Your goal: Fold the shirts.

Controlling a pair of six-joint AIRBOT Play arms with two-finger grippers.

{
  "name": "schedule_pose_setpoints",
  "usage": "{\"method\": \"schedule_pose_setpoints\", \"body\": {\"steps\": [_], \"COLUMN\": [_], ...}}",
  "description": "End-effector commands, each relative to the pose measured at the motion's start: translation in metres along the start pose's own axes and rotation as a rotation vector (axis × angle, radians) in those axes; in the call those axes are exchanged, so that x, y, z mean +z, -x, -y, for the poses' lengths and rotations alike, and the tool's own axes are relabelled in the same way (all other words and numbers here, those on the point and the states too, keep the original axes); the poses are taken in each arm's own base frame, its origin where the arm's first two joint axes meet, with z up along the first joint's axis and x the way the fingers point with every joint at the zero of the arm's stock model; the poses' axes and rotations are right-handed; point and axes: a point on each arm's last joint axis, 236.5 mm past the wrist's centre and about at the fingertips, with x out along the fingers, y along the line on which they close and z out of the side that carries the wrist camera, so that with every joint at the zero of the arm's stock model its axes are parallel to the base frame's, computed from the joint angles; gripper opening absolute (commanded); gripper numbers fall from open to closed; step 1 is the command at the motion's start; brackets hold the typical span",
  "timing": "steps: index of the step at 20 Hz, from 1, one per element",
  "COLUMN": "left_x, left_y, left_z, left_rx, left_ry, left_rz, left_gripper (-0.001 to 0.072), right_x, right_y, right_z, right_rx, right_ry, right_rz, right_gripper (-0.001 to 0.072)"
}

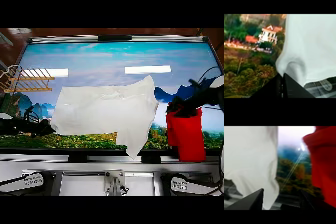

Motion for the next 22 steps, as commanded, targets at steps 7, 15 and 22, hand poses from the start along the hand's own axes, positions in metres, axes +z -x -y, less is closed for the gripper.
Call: {"method": "schedule_pose_setpoints", "body": {"steps": [7,15,22], "left_x": [0.024,0.027,0.075], "left_y": [0.03,0.032,0.113], "left_z": [0.026,0.036,0.089], "left_rx": [-0.029,-0.066,-0.067], "left_ry": [-0.06,-0.089,-0.256], "left_rz": [0.113,0.126,0.377], "left_gripper": [0.0032,0.0031,0.0028], "right_x": [-0.038,-0.026,0.008], "right_y": [-0.091,-0.117,-0.042], "right_z": [-0.003,-0.032,-0.092], "right_rx": [-0.073,0.026,0.055], "right_ry": [0.075,0.029,0.312], "right_rz": [-0.086,-0.012,0.225], "right_gripper": [0.0542,0.0383,0.0066]}}
